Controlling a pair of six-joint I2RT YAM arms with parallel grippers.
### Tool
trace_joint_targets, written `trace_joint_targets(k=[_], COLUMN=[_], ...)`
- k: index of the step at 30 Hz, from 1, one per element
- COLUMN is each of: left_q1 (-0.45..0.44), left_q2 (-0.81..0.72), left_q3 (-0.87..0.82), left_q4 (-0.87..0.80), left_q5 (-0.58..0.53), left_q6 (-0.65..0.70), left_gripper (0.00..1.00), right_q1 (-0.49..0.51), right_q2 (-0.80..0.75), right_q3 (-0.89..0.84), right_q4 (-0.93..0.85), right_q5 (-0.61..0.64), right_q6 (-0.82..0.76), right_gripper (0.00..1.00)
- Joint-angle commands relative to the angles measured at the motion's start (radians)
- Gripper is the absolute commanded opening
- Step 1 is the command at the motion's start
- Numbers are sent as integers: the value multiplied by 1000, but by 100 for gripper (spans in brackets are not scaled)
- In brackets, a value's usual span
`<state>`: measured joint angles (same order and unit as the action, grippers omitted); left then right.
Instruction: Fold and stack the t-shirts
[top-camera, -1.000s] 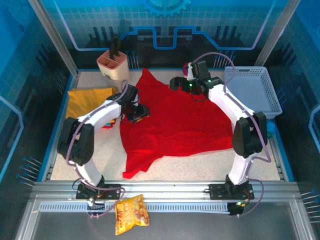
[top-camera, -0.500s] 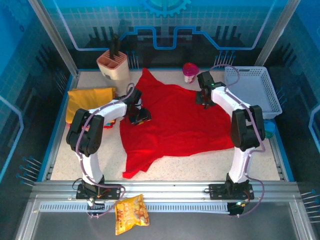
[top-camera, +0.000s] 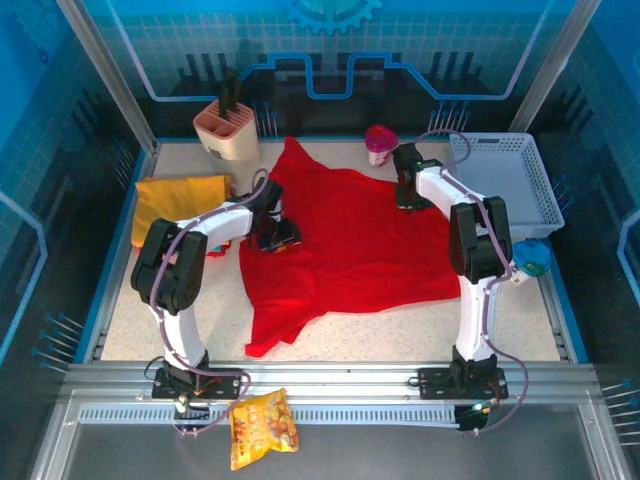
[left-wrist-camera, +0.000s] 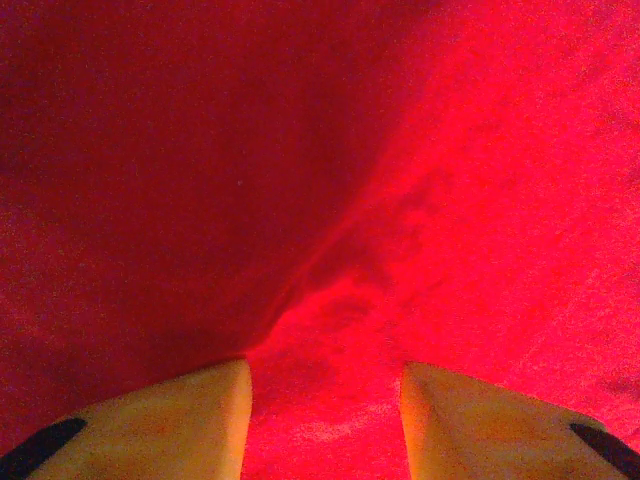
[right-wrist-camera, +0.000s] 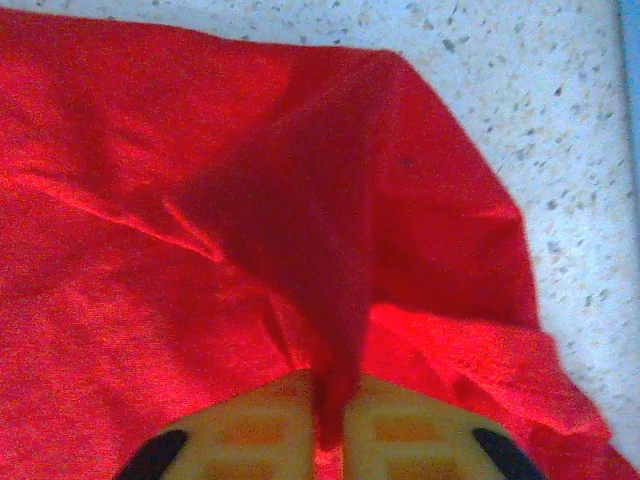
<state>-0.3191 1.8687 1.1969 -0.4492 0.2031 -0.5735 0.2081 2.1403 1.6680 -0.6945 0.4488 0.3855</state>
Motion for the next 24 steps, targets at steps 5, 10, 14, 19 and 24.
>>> trace_joint_targets(k=[5, 10, 14, 19, 24], left_q1=[-5, -6, -11, -17, -23], left_q2=[-12, -21, -35, -43, -42], left_q3=[-32, -65, -91, -106, -98], left_q4=[-5, -6, 4, 2, -9], left_q5=[-11, -12, -12, -12, -19], left_q6=[20, 15, 11, 9, 12], left_gripper=[43, 42, 42, 41, 41], right_q1=[-42, -72, -105, -125, -165], right_q2=[0, 60, 162, 286, 311], right_q3=[117, 248, 389, 575, 603], right_q4=[-47, -70, -86, -153, -167], right_q5=[96, 141, 174, 242, 195], right_q6=[-40, -96, -127, -149, -121], right_gripper=[0, 0, 0, 0, 27])
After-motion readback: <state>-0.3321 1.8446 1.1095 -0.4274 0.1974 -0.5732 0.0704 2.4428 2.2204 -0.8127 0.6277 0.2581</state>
